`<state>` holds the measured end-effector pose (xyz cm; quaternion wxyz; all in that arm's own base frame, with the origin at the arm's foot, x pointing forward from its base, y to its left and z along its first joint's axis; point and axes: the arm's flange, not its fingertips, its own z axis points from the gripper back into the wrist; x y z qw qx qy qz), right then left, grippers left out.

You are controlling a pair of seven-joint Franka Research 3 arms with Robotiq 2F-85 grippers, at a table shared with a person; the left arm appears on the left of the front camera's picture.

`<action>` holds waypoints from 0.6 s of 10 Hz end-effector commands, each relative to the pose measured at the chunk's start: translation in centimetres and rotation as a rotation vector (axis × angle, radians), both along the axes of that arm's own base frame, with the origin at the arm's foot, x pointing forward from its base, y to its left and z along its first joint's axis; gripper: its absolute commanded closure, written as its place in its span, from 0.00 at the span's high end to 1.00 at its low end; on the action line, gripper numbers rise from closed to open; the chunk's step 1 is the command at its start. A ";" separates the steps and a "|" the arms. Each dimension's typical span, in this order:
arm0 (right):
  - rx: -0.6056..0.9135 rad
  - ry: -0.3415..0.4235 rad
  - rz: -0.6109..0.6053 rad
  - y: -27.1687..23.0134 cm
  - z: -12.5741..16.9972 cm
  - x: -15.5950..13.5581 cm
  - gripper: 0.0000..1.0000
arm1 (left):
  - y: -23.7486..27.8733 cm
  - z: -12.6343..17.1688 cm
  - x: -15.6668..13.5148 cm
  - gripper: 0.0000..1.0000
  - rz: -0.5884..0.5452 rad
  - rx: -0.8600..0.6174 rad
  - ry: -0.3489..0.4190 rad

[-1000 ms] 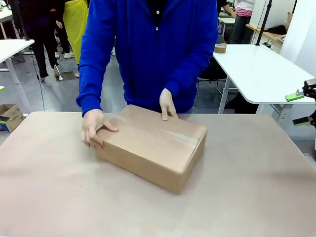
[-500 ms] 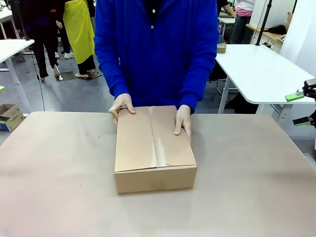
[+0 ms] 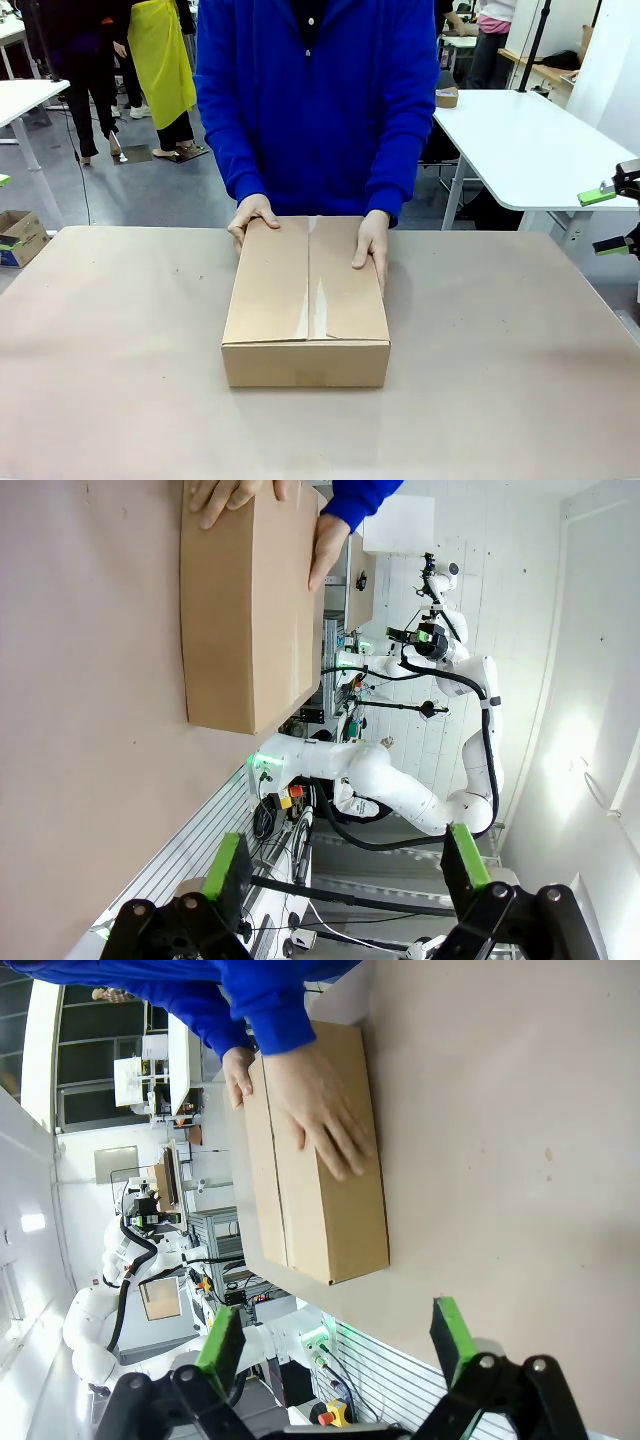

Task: Pack the gift set into the box.
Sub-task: Press and hold the closed box until the human finishes sealing it.

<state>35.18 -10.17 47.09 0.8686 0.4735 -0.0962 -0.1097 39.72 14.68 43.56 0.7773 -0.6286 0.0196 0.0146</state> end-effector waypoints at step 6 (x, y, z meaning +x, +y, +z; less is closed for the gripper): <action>-0.018 -0.674 0.655 18.7 -3.6 4.9 1.00 | -11.4 -2.9 0.5 1.00 -0.475 -0.265 -0.462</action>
